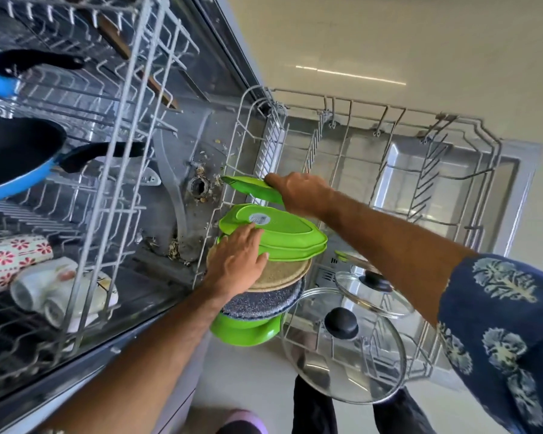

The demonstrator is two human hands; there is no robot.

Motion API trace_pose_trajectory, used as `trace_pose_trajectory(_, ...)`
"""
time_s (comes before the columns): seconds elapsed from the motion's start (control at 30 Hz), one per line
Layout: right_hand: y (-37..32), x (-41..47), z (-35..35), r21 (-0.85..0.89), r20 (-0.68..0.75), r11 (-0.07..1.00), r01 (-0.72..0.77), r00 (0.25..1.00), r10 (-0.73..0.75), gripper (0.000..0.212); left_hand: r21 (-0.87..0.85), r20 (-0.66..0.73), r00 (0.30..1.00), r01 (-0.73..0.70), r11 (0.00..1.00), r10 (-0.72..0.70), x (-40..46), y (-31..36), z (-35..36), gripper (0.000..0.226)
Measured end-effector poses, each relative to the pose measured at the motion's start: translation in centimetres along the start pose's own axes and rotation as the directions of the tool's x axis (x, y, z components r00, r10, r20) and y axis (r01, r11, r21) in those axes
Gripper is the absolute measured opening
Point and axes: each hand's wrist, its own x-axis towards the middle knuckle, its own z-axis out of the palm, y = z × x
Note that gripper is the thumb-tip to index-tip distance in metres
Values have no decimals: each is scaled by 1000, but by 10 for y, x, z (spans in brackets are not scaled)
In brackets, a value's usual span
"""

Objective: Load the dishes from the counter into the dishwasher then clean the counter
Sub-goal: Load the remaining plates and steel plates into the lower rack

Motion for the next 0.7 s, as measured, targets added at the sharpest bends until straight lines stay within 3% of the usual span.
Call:
trace_pose_trajectory(0.2, 10, 9, 13, 50, 204, 999, -5, 979, -5, 42, -8, -3, 1000, -4, 1000, 4, 1, -1, 2, 59)
trace_pose_trajectory(0.3, 19, 8, 19, 131, 240, 991, 8, 970, -39, 59, -20, 2, 1000, -4, 1000, 4, 1, -1, 2, 59)
trace_pose_trajectory(0.37, 26, 3, 18, 263, 219, 965, -28, 975, -32, 66, -18, 15, 1000, -2, 1000, 2, 1, -2, 2, 60)
trace_pose_trajectory(0.5, 40, -16, 11, 467, 133, 878, -104, 990, 46, 51, -34, 38, 999, -3, 999, 4, -7, 1, -2, 62)
trace_pose_trajectory(0.6, 46, -37, -3, 490, 85, 862, -125, 992, 96, 34, -40, 26, 999, 24, 999, -23, -23, 12, -12, 61)
trace_pose_trajectory(0.7, 42, -62, -24, 437, 75, 890, -129, 991, 107, 31, -79, 42, 997, 60, 995, -57, -44, 23, -25, 61)
